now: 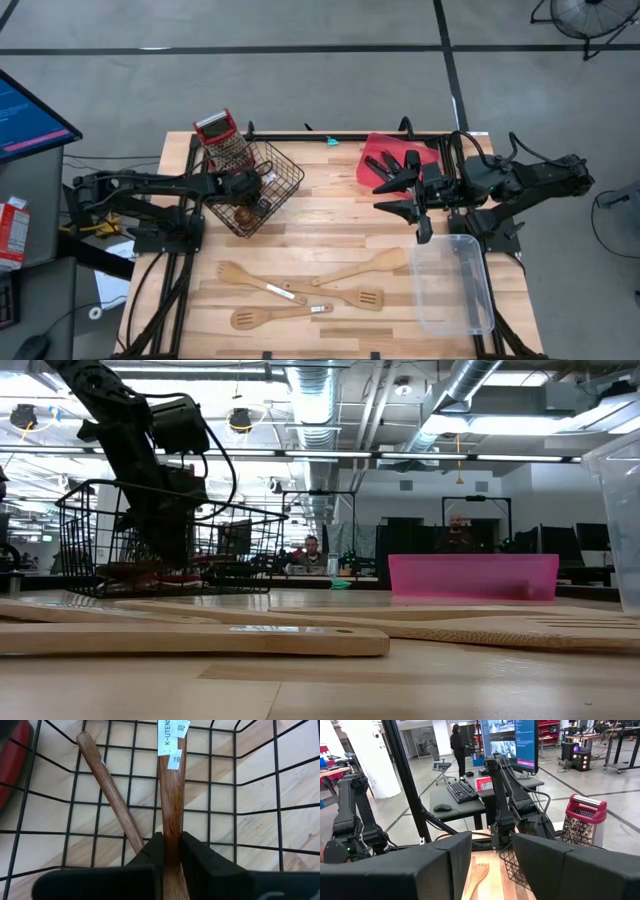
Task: Pick & Place Kitchen Items
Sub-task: Put the dark brown serving spoon into the black wire basket, then put the top brown serving spoon into the black wire basket
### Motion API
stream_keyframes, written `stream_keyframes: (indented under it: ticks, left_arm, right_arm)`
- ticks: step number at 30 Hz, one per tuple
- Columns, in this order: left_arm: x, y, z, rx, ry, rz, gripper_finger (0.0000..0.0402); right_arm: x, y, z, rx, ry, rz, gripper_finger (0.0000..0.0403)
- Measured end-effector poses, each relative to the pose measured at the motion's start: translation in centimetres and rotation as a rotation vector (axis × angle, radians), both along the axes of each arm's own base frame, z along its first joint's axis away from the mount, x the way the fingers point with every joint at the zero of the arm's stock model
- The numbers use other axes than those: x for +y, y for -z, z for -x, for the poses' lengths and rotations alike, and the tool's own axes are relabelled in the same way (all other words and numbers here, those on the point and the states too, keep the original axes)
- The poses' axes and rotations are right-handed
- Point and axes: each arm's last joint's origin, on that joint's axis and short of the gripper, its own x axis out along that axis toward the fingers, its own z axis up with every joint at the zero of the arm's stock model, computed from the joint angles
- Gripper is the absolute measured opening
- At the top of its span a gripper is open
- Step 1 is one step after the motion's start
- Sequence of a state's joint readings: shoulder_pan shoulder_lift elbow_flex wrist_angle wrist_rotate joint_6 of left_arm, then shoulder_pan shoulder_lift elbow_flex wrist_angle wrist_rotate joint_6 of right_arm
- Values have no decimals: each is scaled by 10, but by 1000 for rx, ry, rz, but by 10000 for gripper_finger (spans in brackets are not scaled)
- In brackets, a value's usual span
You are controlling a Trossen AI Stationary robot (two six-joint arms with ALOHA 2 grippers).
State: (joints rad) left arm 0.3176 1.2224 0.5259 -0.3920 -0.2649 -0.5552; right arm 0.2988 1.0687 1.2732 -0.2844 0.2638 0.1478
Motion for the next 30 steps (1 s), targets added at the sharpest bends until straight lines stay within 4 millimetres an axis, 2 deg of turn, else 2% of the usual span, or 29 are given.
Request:
stream_keyframes:
  ticks: [5,8,17,22,30]
  left_arm:
    - [0,0,0,4,-3,-11,40]
    - [1,-1,-2,5,61,-30,58]
    - [-1,-16,1,-78,101,-47,165]
    - [-3,-45,5,-217,82,-87,206]
    - [-16,-101,15,-447,159,-174,199]
  right_arm:
    - [0,0,0,0,0,0,161]
    - [0,0,0,0,0,0,161]
    - [0,0,0,0,0,0,161]
    - [0,0,0,0,0,0,161]
    - [0,0,0,0,0,0,161]
